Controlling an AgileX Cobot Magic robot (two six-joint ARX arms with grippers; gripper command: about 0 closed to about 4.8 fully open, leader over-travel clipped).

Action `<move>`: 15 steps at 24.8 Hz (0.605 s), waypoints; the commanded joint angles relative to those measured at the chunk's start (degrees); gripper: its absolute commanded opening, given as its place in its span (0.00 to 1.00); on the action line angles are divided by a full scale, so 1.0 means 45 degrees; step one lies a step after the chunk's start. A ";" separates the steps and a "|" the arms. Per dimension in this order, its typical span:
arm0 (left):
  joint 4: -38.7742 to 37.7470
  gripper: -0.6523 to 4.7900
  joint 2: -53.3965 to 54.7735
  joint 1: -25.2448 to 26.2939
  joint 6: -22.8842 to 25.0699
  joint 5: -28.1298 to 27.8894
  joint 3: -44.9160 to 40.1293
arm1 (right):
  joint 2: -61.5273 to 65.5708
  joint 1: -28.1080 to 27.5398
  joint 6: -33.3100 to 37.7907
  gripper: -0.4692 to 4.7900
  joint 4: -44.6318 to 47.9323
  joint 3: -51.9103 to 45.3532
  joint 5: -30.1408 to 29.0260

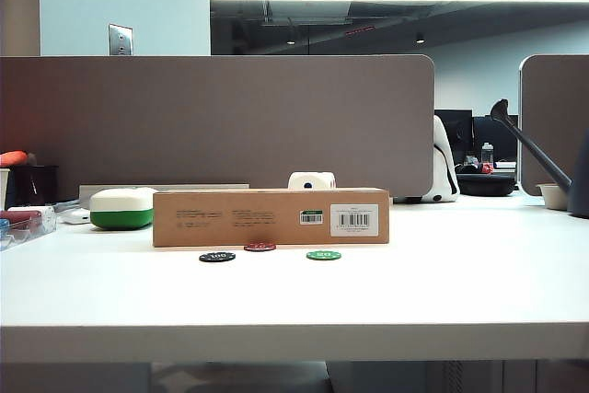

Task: Push the chip with the lowest value in the row forward next to the rectangular box.

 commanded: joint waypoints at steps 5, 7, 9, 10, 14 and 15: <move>0.0083 0.11 0.0000 0.0029 0.0010 0.0000 0.0053 | 0.0005 0.0000 0.0170 0.08 0.0214 -0.0058 0.0476; 0.0083 0.11 0.0000 0.0029 0.0010 0.0000 0.0053 | 0.0005 0.0019 0.0170 0.08 0.0214 -0.0058 0.0423; 0.0083 0.11 0.0000 0.0029 0.0010 0.0000 0.0053 | 0.0005 0.0015 0.0155 0.08 0.0214 -0.0058 0.0209; 0.0083 0.11 0.0000 0.0029 0.0010 0.0000 0.0053 | 0.0005 0.0019 0.0160 0.08 0.0214 -0.0058 0.0180; 0.0083 0.11 0.0000 0.0029 0.0010 0.0000 0.0053 | 0.0005 0.0034 0.0160 0.08 0.0209 -0.0058 0.0136; 0.0083 0.11 0.0000 0.0029 0.0010 0.0000 0.0053 | 0.0005 0.0131 0.0058 0.08 0.0204 -0.0058 0.0146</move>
